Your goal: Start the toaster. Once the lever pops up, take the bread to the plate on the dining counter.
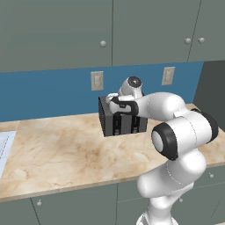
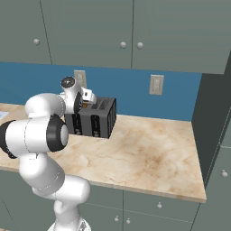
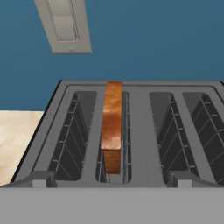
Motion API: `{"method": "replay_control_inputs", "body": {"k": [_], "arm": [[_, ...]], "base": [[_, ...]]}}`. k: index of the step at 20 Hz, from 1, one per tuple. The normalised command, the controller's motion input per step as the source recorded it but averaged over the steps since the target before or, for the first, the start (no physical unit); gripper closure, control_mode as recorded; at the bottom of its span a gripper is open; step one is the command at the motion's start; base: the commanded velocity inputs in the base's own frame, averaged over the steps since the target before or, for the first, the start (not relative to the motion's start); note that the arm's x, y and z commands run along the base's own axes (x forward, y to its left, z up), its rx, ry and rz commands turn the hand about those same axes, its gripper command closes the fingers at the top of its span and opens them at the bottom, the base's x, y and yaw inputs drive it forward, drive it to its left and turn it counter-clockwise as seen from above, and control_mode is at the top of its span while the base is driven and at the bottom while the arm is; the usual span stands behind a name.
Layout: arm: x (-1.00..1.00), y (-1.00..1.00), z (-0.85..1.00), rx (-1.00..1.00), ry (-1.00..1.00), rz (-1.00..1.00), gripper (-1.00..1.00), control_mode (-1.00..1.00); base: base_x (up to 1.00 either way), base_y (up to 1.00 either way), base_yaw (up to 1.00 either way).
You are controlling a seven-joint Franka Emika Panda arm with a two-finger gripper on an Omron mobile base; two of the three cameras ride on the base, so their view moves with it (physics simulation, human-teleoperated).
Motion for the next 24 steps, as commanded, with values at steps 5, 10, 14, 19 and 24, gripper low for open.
{"method": "replay_control_inputs", "body": {"k": [5, 10, 14, 19, 24], "arm": [[0.0, 0.0, 0.0, 0.0, 0.0, 0.0, -1.0, -1.0], [0.0, 0.0, 0.0, 0.0, 0.0, 0.0, -1.0, -1.0], [0.0, 0.0, 0.0, 0.0, 0.0, 0.0, -1.0, -1.0], [0.0, 0.0, 0.0, 0.0, 0.0, 0.0, -1.0, -1.0], [0.0, 0.0, 0.0, 0.0, 0.0, 0.0, -1.0, -1.0]], "base": [[0.0, 0.0, 0.0], [0.0, 0.0, 0.0], [0.0, 0.0, 0.0], [0.0, 0.0, 0.0], [0.0, 0.0, 0.0]]}}
